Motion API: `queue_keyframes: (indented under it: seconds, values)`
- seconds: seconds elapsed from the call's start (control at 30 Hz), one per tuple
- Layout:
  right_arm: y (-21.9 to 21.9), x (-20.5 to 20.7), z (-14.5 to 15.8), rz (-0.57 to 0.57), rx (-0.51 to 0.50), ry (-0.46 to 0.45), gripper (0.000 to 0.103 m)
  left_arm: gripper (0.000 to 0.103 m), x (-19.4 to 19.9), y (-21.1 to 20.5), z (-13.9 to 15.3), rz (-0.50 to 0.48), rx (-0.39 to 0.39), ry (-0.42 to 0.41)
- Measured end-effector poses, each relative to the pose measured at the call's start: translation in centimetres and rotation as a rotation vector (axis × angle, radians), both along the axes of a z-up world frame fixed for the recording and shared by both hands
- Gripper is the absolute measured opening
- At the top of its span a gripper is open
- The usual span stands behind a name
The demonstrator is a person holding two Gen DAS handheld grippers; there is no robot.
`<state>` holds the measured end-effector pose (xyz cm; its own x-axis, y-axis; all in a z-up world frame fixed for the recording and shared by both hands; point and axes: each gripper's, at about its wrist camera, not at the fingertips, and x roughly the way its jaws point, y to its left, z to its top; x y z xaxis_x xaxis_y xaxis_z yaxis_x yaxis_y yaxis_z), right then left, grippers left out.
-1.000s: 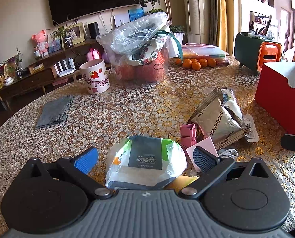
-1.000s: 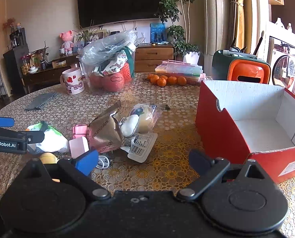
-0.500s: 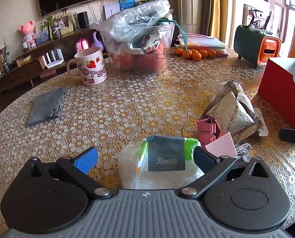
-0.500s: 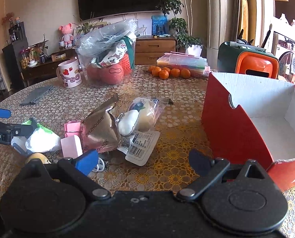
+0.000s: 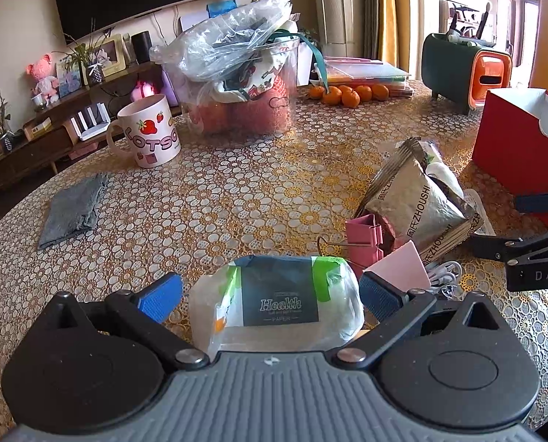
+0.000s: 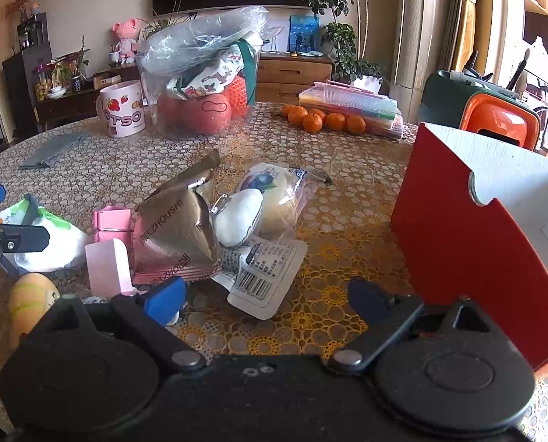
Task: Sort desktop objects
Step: 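Reach both tools toward the tissue pack and the silver snack bag, then grasp the Health tissue pack with left tool while right tool grasps the ZHOUSHI bag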
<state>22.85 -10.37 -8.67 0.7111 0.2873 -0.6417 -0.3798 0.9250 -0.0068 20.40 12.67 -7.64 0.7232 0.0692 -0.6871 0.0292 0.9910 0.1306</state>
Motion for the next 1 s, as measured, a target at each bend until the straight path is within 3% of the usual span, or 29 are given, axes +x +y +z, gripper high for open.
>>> queue_keyframes:
  seconds: [0.3,0.6,1.0]
  values:
    - [0.1,0.1,-0.3,0.018,0.014,0.033,0.090,0.103,0.2,0.1,-0.5,0.001,-0.031,0.010]
    - [2.5,0.2,2.9,0.060,0.053,-0.031,0.090,0.103,0.4,0.1,-0.9,0.014,-0.032,0.011]
    - [7.1,2.2,1.2,0.091,-0.002,-0.017,0.087,0.103,0.9,0.4,-2.0,0.004,-0.053,0.015]
